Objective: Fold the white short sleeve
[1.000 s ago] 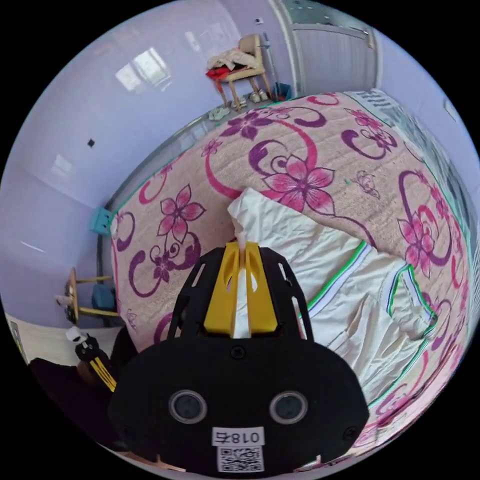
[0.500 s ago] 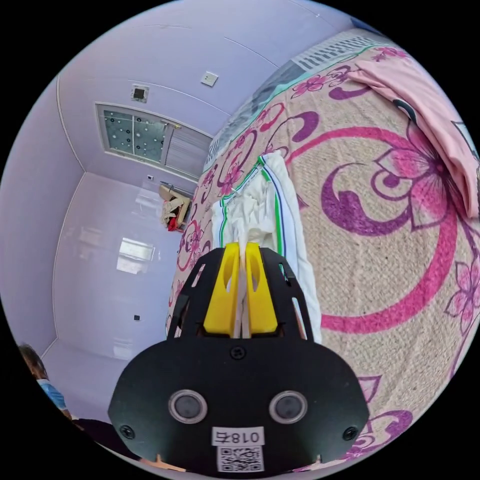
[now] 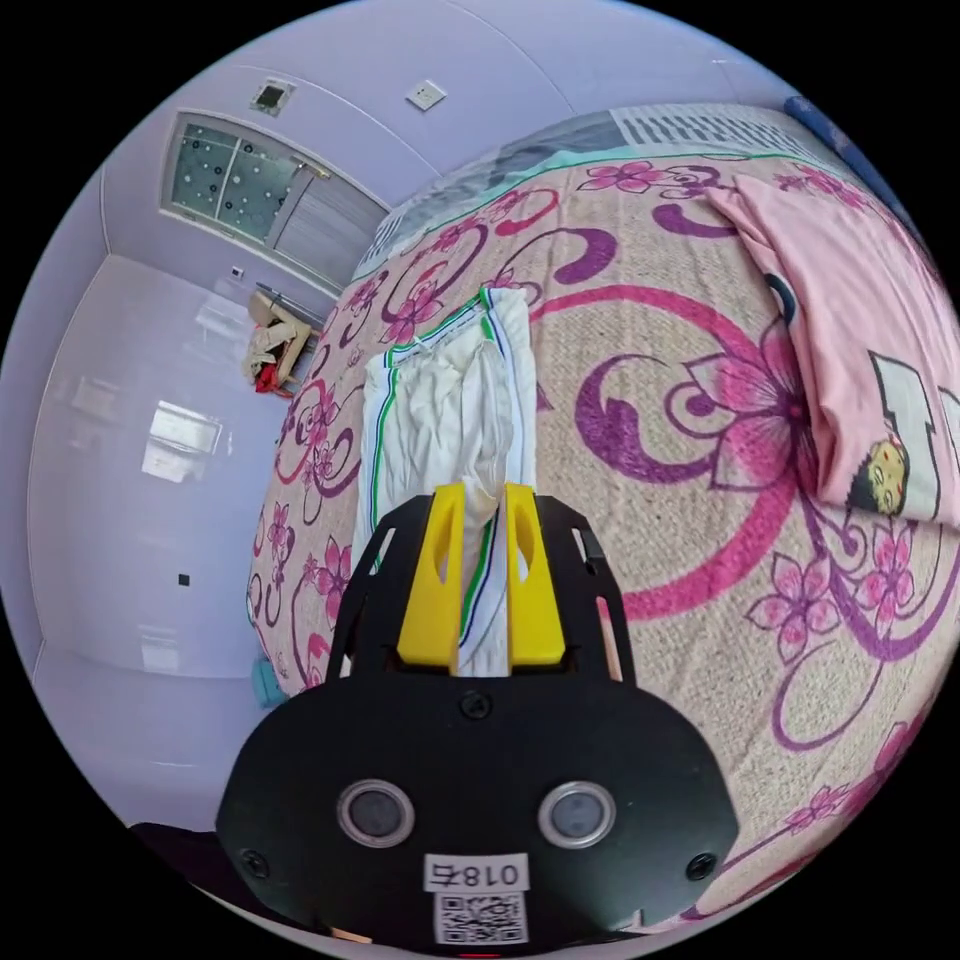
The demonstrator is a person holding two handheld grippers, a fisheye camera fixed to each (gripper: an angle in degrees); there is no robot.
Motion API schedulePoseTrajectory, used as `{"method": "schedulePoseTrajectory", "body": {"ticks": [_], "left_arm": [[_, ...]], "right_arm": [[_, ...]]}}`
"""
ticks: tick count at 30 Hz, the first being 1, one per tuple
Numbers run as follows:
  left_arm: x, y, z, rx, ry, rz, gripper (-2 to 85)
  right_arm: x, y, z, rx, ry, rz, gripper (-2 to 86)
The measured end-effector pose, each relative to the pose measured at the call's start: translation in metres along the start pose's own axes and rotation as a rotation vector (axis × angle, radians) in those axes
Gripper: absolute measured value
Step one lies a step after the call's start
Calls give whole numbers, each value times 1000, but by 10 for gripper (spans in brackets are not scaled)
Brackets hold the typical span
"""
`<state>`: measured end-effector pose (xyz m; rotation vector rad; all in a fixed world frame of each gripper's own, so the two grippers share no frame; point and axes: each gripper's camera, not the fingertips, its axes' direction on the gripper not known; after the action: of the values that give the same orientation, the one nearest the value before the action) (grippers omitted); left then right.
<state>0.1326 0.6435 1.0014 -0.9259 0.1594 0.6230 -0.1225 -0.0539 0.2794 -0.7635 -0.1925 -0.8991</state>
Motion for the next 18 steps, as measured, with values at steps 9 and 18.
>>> {"method": "schedulePoseTrajectory", "body": {"ticks": [9,18], "left_arm": [[-37,52,-106,440,106,234,81],[-155,113,-178,924,138,168,51]], "right_arm": [[-63,4,-15,172,71,-358,64],[-131,-57,57,-4,484,-668,68]]}}
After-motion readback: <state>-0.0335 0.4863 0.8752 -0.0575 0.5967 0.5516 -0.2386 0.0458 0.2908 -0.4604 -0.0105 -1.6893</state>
